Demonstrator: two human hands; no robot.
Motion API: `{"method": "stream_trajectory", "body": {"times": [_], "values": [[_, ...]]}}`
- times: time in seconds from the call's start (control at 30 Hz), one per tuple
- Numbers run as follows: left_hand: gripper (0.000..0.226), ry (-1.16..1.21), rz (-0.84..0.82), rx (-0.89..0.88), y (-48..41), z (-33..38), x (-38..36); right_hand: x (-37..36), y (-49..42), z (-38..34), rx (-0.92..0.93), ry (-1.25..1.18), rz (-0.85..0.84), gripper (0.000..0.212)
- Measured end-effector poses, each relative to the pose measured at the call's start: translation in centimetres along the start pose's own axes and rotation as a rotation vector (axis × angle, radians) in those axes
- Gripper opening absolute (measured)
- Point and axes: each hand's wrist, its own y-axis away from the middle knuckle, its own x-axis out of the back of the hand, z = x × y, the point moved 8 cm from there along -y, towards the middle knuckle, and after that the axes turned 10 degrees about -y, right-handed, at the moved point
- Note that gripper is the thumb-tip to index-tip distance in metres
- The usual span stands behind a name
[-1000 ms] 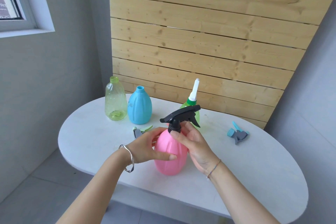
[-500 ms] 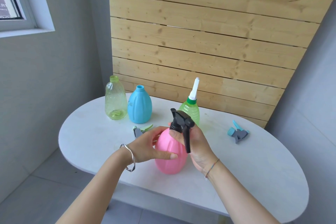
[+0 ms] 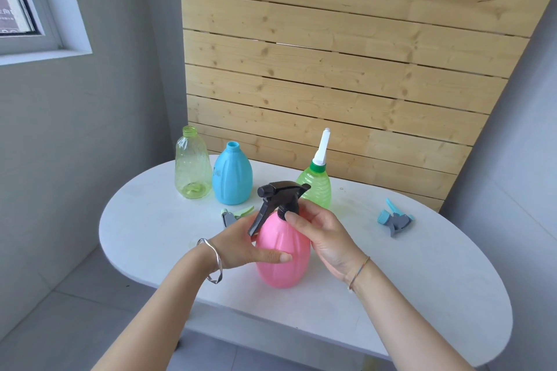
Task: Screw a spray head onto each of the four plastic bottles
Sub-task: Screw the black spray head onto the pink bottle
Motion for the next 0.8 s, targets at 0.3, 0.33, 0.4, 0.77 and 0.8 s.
{"method": "stream_trajectory", "body": {"times": [0.3, 0.33, 0.4, 0.77, 0.8], "values": [[0.071, 0.005, -0.032, 0.000, 0.0, 0.1, -0.3, -0.4, -0.4, -2.0, -0.059, 0.204, -0.089, 0.020], [0.075, 0.009, -0.020, 0.006, 0.0, 0.1, -0.2, -0.1, -0.5, -2.4, -0.030, 0.190, -0.043, 0.018], [0.086, 0.015, 0.034, 0.031, 0.1, 0.0, 0.3, 0.9, -0.6, -3.3, 0.058, 0.122, 0.111, 0.018], [0.062, 0.200, -0.081, -0.032, 1.5, 3.3, 0.1, -0.3, -0.3, -5.8, 0.008, -0.084, -0.087, 0.039], [0.059, 0.207, -0.120, -0.030, 1.7, 3.4, -0.2, -0.6, -0.1, -5.7, -0.001, -0.105, -0.101, 0.038]]}}
